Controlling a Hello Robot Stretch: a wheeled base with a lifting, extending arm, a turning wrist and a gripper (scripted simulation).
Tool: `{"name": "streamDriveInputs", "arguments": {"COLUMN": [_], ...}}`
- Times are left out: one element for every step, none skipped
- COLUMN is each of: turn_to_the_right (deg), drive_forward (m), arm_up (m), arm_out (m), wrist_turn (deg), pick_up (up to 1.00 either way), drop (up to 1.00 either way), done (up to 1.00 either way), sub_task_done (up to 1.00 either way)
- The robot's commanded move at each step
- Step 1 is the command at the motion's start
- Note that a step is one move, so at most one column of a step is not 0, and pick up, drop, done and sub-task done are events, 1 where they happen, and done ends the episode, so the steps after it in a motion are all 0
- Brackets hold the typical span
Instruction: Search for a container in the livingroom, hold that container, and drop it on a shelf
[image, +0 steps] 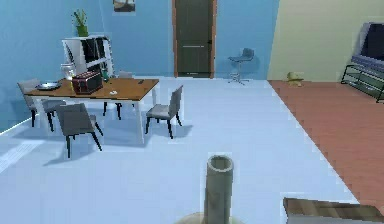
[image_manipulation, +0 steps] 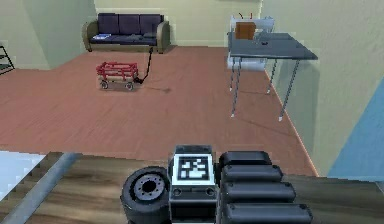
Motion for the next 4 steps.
{"name": "streamDriveInputs", "arguments": {"turn_to_the_right": [0.0,0.0,0.0,0.0], "drive_forward": [0.0,0.0,0.0,0.0], "arm_up": [0.0,0.0,0.0,0.0], "arm_out": [0.14,0.0,0.0,0.0], "wrist_turn": [0.0,45.0,45.0,45.0], "pick_up": [0.0,0.0,0.0,0.0], "drop": [0.0,0.0,0.0,0.0], "done": [0.0,0.0,0.0,0.0], "sub_task_done": [0.0,0.0,0.0,0.0]}}
